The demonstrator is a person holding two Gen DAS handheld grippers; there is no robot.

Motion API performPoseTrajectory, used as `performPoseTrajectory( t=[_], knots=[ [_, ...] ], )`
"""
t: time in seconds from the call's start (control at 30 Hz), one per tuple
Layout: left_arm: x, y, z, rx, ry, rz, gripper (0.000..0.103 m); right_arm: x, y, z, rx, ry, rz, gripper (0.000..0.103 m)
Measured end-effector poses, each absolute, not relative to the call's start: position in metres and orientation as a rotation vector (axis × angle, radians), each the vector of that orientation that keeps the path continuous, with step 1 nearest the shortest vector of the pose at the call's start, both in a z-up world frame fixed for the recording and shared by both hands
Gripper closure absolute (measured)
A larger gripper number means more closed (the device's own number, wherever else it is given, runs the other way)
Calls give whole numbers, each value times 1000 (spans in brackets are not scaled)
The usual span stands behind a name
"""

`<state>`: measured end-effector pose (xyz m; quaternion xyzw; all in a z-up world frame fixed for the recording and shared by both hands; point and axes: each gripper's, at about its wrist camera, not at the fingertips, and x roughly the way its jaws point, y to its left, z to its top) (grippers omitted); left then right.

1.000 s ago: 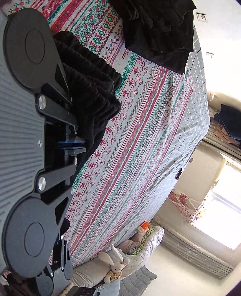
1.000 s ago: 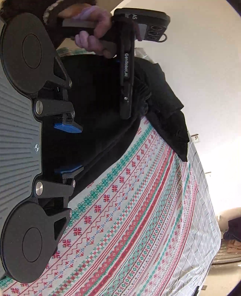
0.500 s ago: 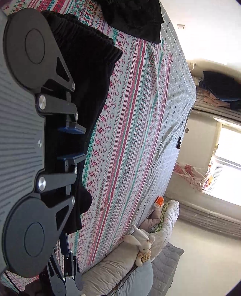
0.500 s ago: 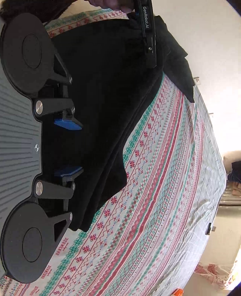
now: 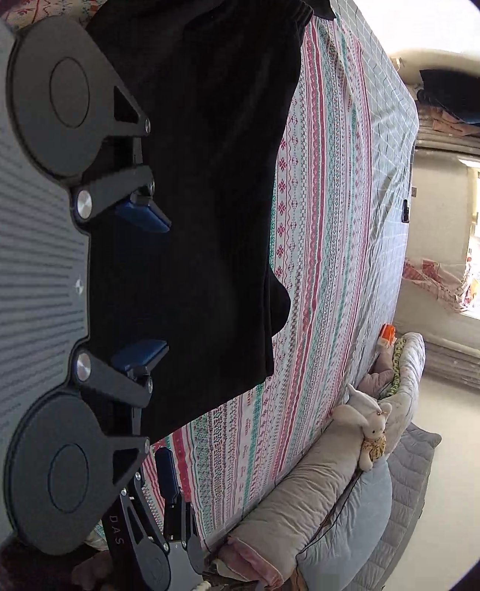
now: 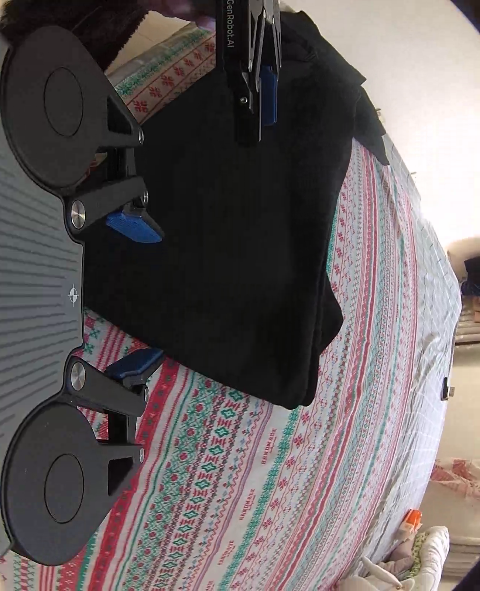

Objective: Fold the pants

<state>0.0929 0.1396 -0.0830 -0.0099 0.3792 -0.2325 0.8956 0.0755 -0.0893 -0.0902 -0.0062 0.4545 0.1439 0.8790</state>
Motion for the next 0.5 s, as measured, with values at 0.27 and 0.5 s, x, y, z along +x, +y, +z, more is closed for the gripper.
performPoseTrajectory(
  t=[0.27, 0.5],
  knots=[
    [81, 118, -98, 81, 783, -567, 0, 41, -105, -96, 217, 960, 268, 39],
    [70, 108, -103, 137, 776, -621, 0, 35, -122, -109, 406, 983, 283, 40]
  ],
)
